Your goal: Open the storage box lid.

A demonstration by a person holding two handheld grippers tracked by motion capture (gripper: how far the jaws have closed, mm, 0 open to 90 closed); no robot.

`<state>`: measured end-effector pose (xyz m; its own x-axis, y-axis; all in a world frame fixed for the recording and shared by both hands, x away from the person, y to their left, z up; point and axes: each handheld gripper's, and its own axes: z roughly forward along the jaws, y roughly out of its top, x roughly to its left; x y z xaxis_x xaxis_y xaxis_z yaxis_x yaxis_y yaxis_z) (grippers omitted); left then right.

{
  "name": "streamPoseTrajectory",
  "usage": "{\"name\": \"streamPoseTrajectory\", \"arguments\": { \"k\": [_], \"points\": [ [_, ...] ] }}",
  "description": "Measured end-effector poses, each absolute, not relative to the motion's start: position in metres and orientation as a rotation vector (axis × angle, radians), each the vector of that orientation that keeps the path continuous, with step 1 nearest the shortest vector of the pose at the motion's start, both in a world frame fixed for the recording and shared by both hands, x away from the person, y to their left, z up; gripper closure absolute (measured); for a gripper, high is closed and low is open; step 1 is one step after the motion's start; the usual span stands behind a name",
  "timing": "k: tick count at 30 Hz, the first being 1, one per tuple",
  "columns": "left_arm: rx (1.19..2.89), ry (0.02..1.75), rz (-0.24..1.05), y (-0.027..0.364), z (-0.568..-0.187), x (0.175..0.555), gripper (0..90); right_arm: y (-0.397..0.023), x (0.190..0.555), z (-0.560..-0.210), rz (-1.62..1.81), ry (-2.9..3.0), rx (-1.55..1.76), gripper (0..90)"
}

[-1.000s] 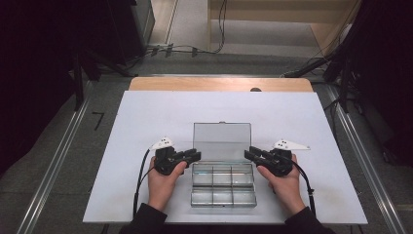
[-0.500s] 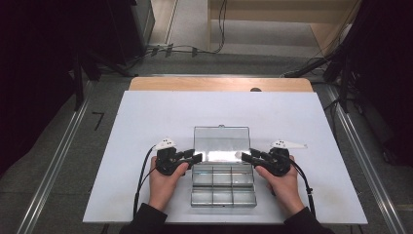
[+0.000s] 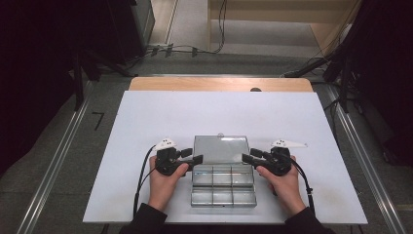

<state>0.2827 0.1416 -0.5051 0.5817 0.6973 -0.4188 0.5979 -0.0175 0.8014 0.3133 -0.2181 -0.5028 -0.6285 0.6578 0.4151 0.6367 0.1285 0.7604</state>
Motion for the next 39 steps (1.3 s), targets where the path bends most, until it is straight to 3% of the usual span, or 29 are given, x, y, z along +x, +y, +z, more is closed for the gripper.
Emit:
{"name": "streamPoseTrajectory", "arguments": {
  "k": [15, 24, 27, 39],
  "points": [
    [1.709, 0.932, 0.188, 0.149, -0.491, 0.264, 10.7, -0.225, 0.302, -0.484, 1.565, 2.401, 1.068, 14.2],
    [1.693, 0.862, 0.219, 0.159, -0.489, 0.251, 4.6, -0.228, 0.296, -0.475, 1.574, 2.433, 0.964, 7.0],
    [1.694, 0.844, 0.239, 0.163, -0.487, 0.247, 3.0, -0.231, 0.295, -0.473, 1.596, 2.443, 0.951, 0.1],
    [1.654, 0.844, 0.265, 0.183, -0.485, 0.235, 1.5, -0.245, 0.293, -0.467, 1.519, 2.402, 0.980, 0.0]
  ]
}}
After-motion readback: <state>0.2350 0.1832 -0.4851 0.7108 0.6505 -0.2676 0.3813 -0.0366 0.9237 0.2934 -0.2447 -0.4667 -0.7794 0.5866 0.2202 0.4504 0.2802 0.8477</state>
